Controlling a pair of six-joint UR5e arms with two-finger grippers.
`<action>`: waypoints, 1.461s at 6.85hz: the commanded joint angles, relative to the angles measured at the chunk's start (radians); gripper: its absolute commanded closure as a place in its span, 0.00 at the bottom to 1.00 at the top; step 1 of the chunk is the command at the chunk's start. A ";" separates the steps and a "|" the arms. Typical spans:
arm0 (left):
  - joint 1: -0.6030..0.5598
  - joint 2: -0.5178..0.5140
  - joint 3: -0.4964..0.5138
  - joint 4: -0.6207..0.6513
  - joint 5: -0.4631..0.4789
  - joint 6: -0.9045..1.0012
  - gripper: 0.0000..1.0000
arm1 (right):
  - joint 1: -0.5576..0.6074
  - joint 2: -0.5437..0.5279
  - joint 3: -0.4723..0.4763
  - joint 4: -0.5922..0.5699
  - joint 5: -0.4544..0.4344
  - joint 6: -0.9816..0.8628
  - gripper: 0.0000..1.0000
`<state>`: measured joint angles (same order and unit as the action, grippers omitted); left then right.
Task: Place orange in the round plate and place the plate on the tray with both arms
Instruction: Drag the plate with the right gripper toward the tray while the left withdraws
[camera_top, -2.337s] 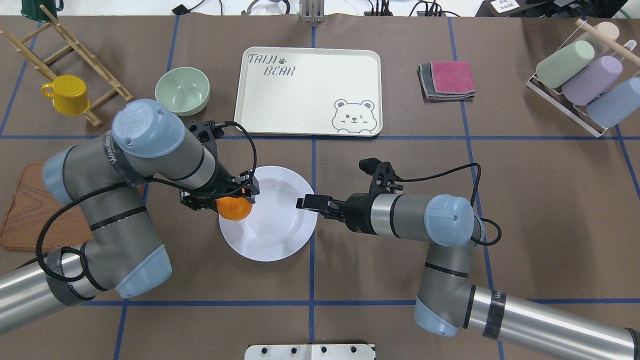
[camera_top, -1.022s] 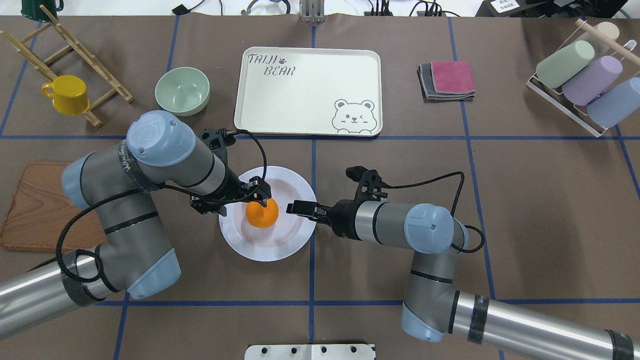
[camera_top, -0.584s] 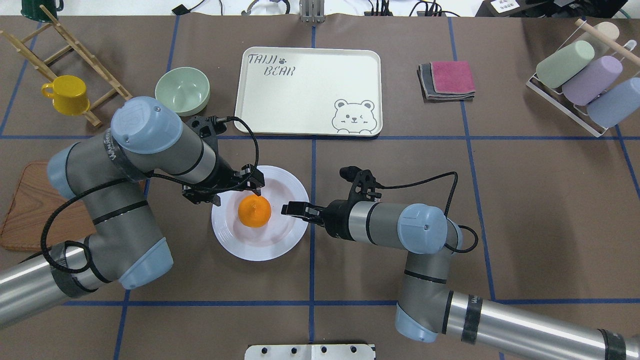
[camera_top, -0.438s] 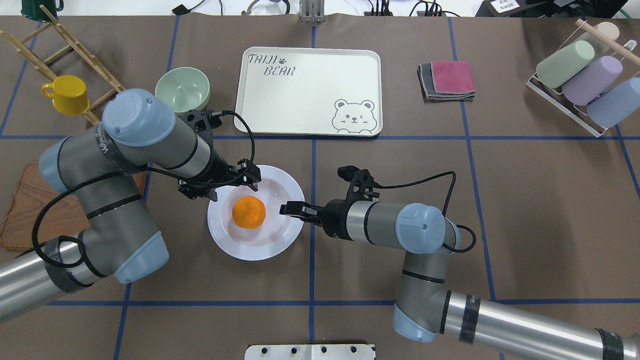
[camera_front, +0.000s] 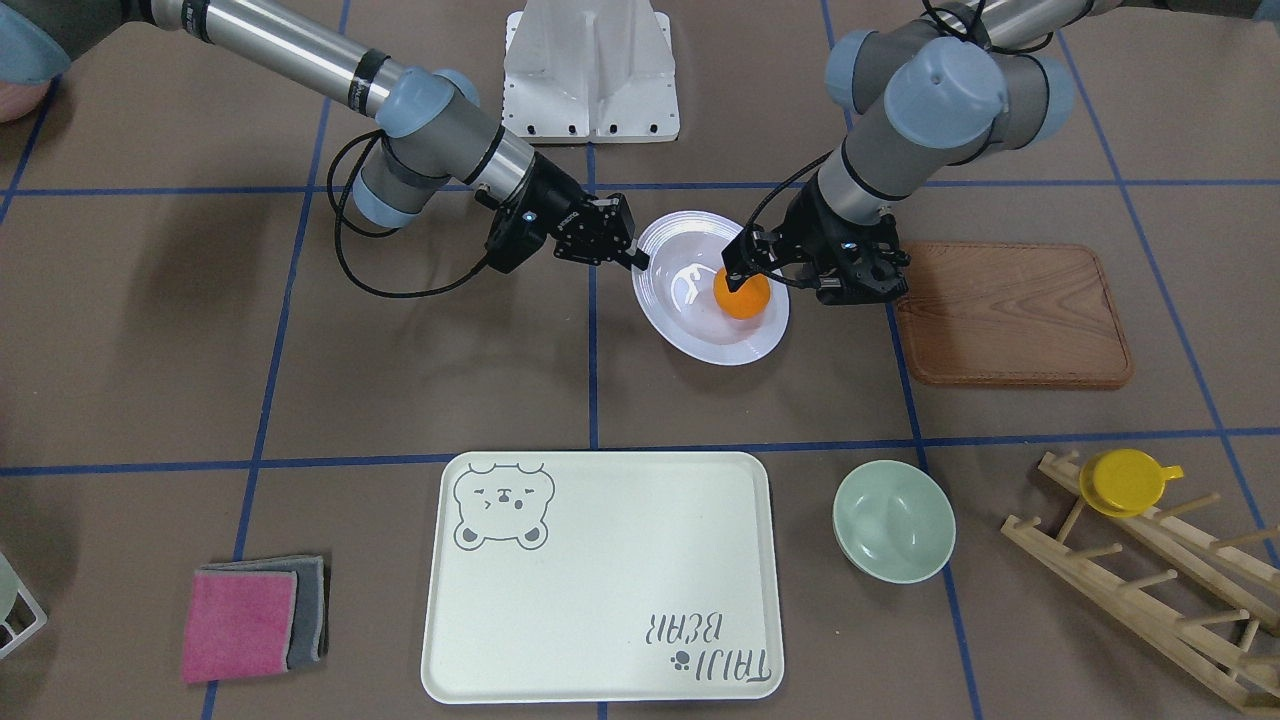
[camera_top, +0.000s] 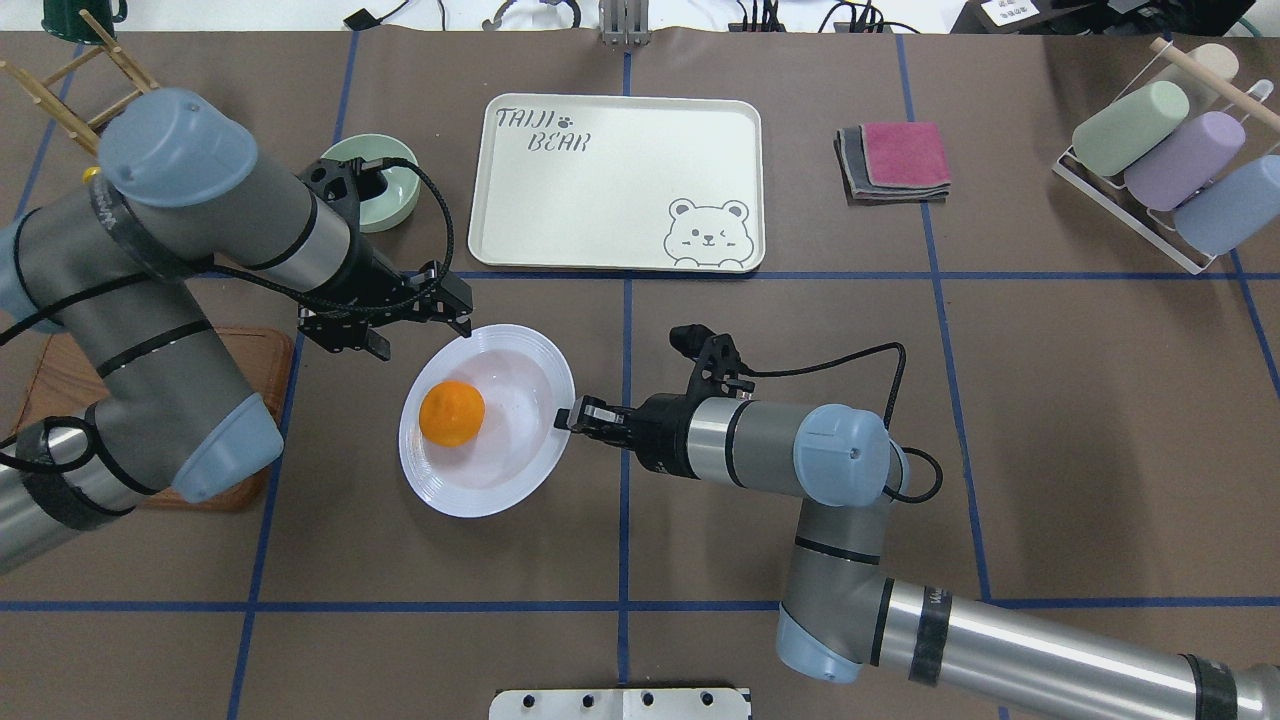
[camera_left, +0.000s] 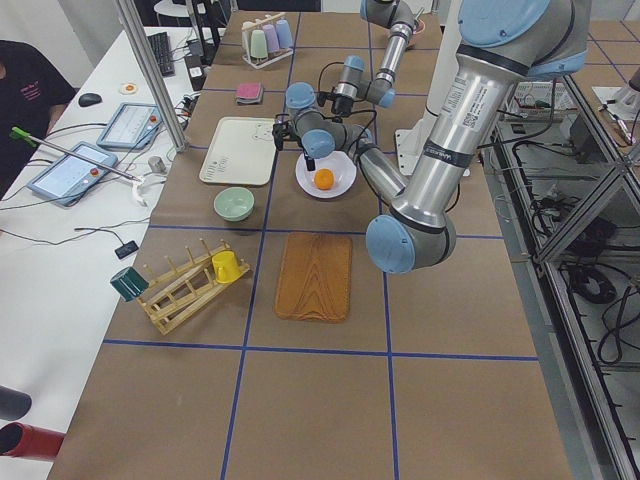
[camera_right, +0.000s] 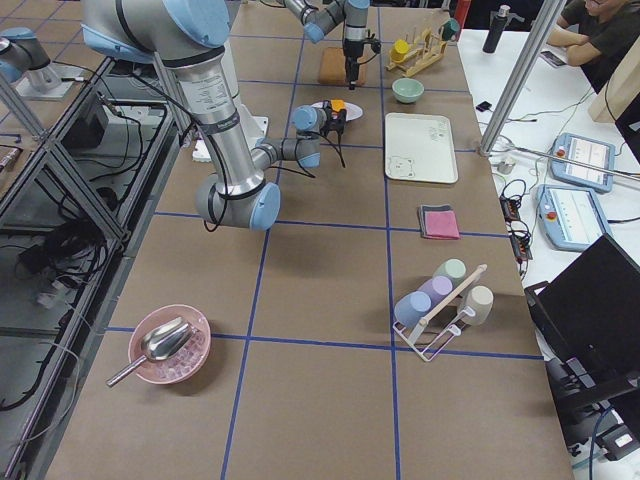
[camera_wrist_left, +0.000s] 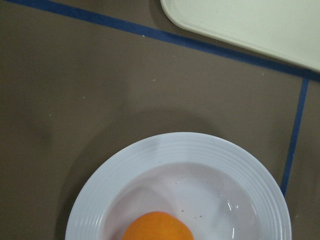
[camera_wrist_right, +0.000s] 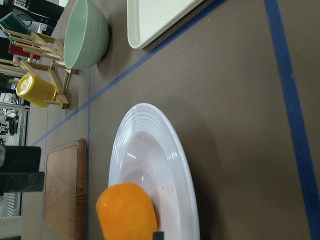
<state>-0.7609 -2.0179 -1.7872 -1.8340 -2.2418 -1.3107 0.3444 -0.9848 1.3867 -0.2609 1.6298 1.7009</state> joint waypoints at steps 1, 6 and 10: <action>-0.052 0.011 -0.011 -0.001 -0.047 0.013 0.05 | 0.001 0.011 0.002 0.015 -0.013 0.028 1.00; -0.237 0.178 -0.084 0.004 -0.094 0.363 0.07 | 0.054 0.011 0.003 0.106 -0.248 0.202 1.00; -0.293 0.226 -0.061 0.005 -0.087 0.516 0.07 | 0.155 0.147 -0.112 -0.195 -0.476 0.365 1.00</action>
<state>-1.0479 -1.7953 -1.8512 -1.8286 -2.3289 -0.8086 0.4709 -0.8777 1.2942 -0.3364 1.1863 2.0332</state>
